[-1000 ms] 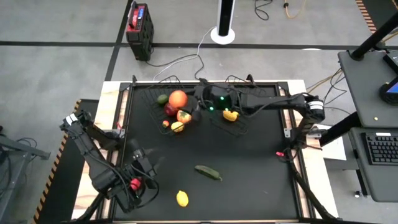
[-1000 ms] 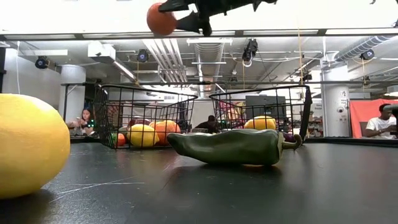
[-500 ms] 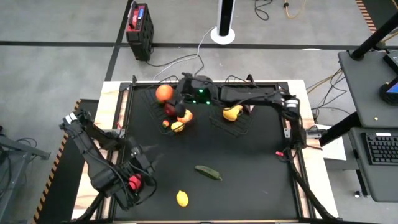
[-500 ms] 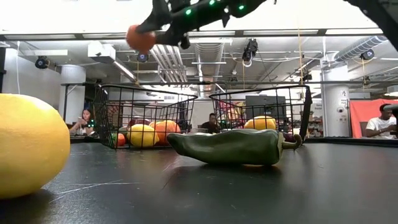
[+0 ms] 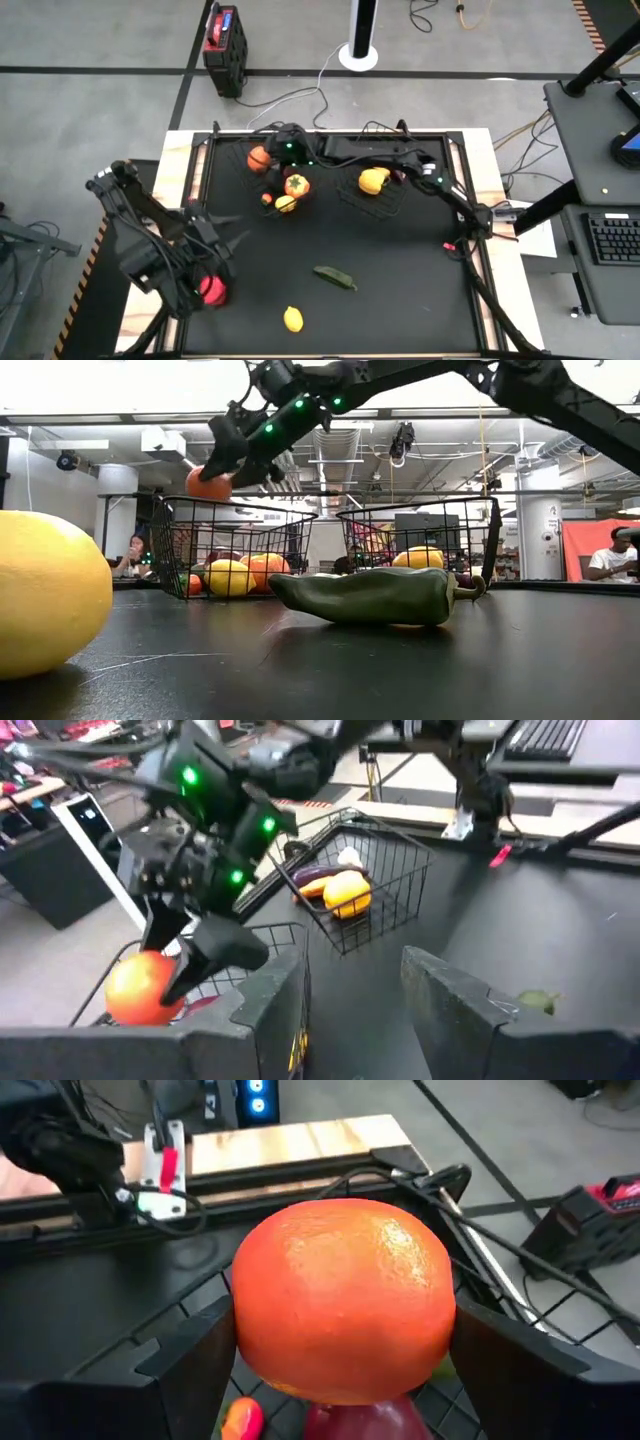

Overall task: Sort produce into baskets
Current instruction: Put the orange into the left black wire basket, then put green chili pepper into the right black wire basket

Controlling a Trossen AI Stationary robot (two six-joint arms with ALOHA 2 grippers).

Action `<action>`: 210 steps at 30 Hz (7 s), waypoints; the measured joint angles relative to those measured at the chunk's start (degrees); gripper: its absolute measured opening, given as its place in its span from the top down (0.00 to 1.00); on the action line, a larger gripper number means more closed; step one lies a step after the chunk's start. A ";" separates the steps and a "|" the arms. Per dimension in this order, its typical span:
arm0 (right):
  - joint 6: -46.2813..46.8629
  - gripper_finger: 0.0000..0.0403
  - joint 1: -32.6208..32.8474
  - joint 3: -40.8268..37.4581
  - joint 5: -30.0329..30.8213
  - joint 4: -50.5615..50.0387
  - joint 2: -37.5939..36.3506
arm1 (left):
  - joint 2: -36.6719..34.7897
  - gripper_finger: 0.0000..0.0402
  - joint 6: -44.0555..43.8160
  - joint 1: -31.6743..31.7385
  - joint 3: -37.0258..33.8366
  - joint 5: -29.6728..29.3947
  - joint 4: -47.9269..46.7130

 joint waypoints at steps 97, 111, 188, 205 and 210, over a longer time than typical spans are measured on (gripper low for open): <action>4.86 0.10 32.19 -19.57 12.47 -30.51 -32.48 | 20.53 0.61 17.37 -0.36 0.95 23.09 22.52; 17.93 0.10 39.01 -54.42 21.53 -10.13 -54.07 | 30.31 0.61 44.24 1.12 14.94 27.53 30.55; 33.37 0.64 41.65 -58.38 19.96 -2.83 -29.61 | -2.42 0.61 75.30 4.25 -33.31 15.51 91.86; 32.96 0.66 25.57 -52.45 23.17 -20.23 -55.18 | -3.60 0.61 74.30 5.76 -33.03 8.30 91.64; 35.90 0.66 16.04 -51.38 22.56 -33.42 -56.77 | -4.06 0.61 72.77 6.49 -32.98 4.92 91.43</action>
